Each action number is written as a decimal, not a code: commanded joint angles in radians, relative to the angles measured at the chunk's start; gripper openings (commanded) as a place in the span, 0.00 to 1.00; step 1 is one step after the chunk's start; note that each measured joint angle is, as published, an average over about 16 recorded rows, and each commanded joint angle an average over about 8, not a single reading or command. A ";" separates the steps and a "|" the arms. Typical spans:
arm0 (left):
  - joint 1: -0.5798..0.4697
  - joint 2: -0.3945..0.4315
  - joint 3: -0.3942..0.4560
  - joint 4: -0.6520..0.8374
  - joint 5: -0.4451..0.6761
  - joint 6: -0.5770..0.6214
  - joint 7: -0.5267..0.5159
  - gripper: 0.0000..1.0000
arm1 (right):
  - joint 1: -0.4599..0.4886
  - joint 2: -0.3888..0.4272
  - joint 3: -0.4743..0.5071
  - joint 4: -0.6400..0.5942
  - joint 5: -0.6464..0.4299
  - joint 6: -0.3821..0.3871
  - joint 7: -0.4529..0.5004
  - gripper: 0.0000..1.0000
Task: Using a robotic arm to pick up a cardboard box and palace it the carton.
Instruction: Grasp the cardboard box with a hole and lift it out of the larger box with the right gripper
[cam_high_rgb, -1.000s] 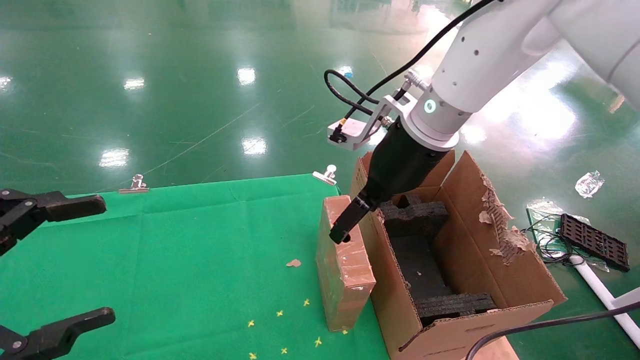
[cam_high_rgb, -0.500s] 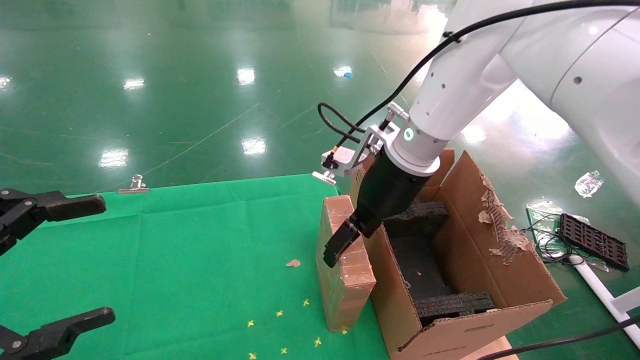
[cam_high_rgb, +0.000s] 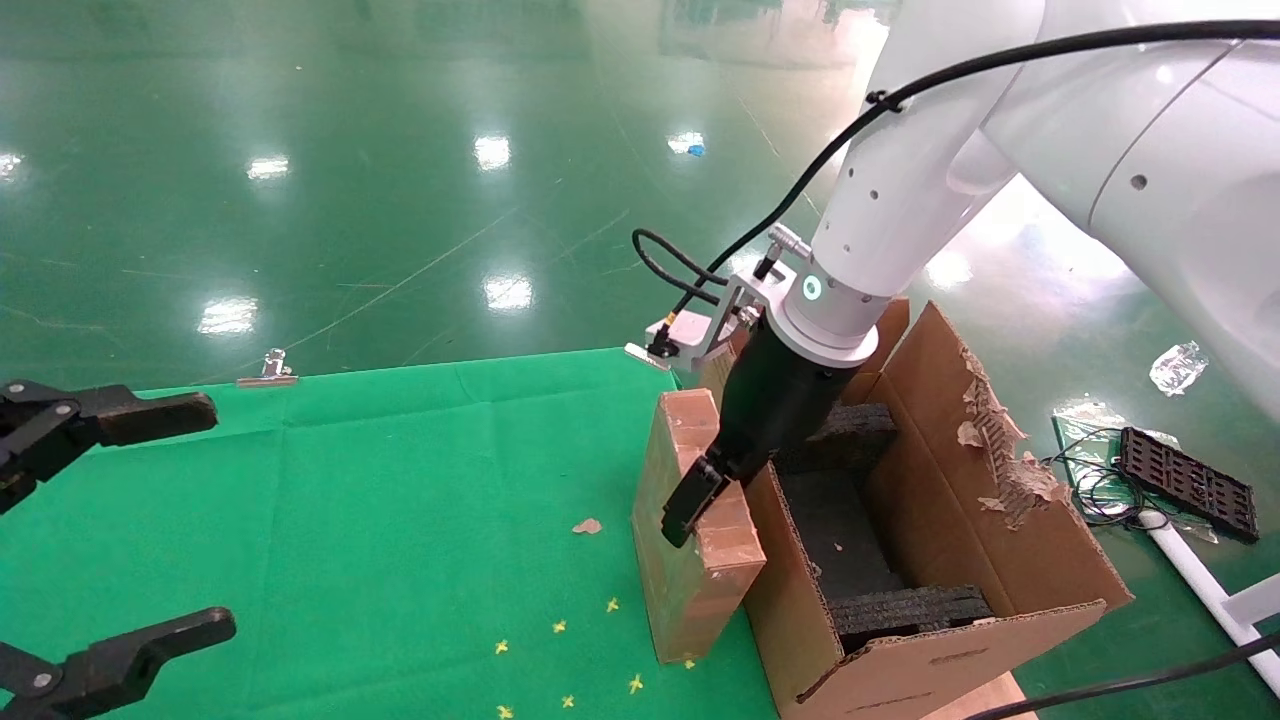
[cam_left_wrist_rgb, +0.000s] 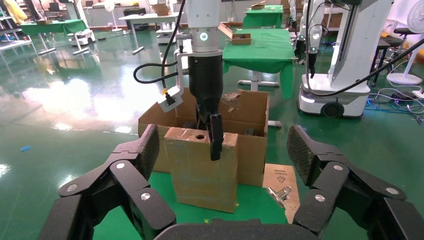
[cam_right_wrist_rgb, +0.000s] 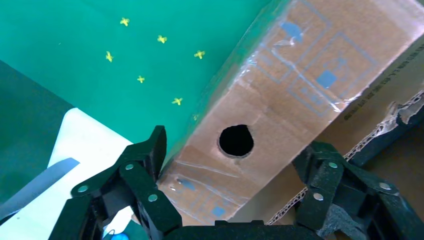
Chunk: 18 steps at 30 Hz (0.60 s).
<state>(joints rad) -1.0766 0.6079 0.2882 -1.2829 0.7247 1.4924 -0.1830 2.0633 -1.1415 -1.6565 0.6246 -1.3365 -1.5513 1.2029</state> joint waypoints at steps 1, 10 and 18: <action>0.000 0.000 0.000 0.000 0.000 0.000 0.000 0.00 | -0.004 0.002 -0.002 0.004 0.002 0.001 0.001 0.00; 0.000 0.000 0.001 0.000 0.000 0.000 0.000 0.00 | -0.016 0.004 -0.015 0.000 0.009 -0.001 -0.001 0.00; 0.000 -0.001 0.001 0.000 -0.001 -0.001 0.001 0.00 | -0.017 0.018 -0.012 -0.001 0.026 0.010 -0.028 0.00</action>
<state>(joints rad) -1.0769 0.6074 0.2894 -1.2829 0.7239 1.4918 -0.1824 2.0609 -1.1127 -1.6599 0.6354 -1.3098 -1.5320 1.1607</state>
